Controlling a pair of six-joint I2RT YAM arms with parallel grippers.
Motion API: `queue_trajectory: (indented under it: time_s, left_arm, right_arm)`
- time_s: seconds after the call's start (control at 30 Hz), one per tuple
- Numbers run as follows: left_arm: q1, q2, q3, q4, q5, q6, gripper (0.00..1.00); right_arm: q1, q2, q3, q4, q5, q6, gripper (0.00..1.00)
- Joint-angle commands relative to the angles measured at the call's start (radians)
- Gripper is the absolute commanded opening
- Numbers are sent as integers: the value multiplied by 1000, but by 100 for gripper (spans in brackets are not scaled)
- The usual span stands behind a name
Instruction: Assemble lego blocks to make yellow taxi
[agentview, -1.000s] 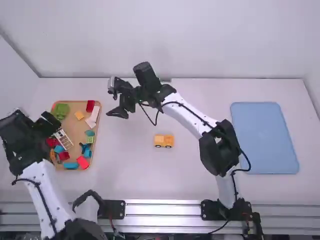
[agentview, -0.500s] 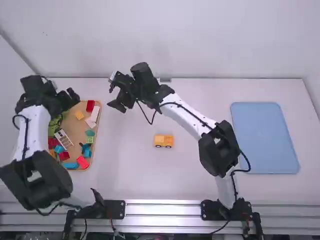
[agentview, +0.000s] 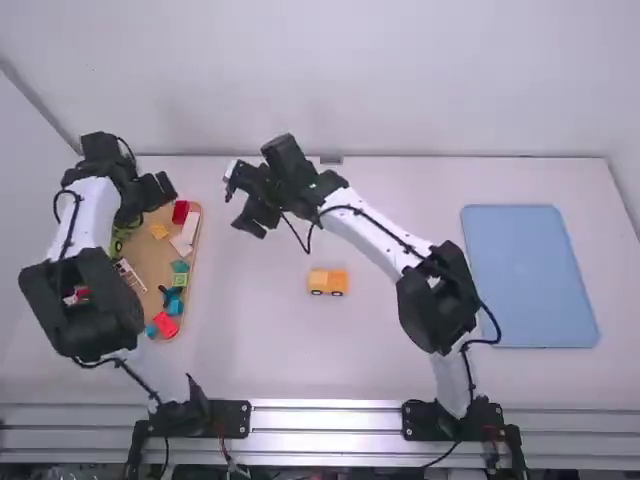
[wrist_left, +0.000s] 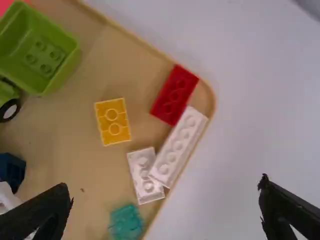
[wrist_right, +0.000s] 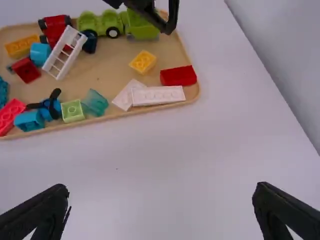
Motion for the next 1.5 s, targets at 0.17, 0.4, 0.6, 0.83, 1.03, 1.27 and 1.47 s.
queue_trajectory:
  time_s: [0.17,0.4,0.6,0.83,1.03,1.27,1.47]
  left_arm:
    - [25,139,53,-2,-59,-50,89]
    - [65,329,199,-56,-42,-69,86]
    - [66,489,366,-155,-9,-39,82]
    - [53,538,361,-132,-9,-40,59]
    - [53,538,353,-170,-68,-92,54]
    - [53,538,312,-141,-68,-92,49]
    - [53,538,299,-153,-64,-93,38]
  right_arm:
    - [2,-45,32,-24,0,-21,98]
    - [8,-45,32,-49,-1,-21,98]
    - [8,-45,32,-49,2,-17,98]
    - [8,-45,32,-49,4,-18,98]
    - [8,-45,32,-50,3,-18,98]
    - [8,-45,32,-52,6,-18,98]
    - [8,-45,32,-53,6,-18,98]
